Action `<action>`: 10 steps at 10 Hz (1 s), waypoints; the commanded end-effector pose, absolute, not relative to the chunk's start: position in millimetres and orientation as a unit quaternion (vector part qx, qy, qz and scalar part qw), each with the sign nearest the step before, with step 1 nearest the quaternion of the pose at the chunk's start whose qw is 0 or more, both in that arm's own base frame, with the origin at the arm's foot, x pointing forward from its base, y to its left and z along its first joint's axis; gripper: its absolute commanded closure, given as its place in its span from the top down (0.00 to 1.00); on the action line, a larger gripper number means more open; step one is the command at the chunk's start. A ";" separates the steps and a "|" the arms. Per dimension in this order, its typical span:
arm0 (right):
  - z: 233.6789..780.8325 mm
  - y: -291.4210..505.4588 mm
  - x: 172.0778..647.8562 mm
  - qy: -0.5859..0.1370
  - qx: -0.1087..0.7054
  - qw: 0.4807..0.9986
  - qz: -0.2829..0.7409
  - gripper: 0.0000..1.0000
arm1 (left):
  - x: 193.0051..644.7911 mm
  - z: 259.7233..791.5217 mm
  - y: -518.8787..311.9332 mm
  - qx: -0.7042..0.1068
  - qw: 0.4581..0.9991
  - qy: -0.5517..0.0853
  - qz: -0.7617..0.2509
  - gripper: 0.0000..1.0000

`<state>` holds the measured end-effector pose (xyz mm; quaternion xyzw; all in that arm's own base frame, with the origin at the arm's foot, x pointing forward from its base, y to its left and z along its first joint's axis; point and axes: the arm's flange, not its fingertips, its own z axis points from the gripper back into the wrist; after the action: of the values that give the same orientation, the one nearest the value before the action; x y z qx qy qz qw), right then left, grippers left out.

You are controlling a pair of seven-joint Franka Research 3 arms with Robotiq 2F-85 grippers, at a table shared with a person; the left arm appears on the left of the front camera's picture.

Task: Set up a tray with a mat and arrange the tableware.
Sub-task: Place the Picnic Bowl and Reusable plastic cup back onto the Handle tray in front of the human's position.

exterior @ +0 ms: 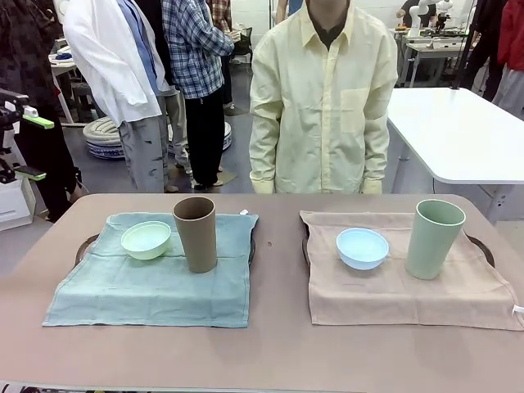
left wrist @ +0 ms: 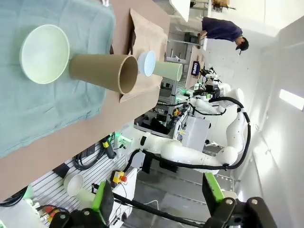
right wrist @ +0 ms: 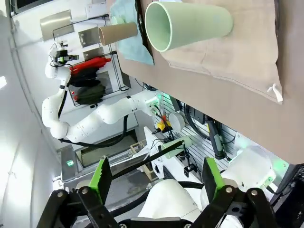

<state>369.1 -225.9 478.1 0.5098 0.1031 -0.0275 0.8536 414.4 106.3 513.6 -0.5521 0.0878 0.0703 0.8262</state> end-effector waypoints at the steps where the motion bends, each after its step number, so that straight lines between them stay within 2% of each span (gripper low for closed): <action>1: 471.9 -230.8 368.9 0.099 0.536 0.838 -0.043 1.00 | 413.8 498.9 110.9 -0.542 0.833 0.083 0.075 1.00; 5: 469.3 -232.9 366.9 0.098 0.562 0.819 -0.057 1.00 | 415.5 495.3 114.8 -0.554 0.828 0.056 0.067 1.00; 6: 464.2 -237.3 367.1 0.098 0.536 0.837 -0.052 1.00 | 418.0 492.8 118.8 -0.551 0.826 0.081 0.086 1.00; 10: 464.2 -237.3 367.1 0.098 0.536 0.837 -0.052 1.00 | 418.0 492.8 118.8 -0.551 0.826 0.081 0.086 1.00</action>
<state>367.8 -236.0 465.2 0.5416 0.0970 -0.0503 0.8335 418.6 118.1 492.5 -0.5522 0.0778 0.0810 0.8261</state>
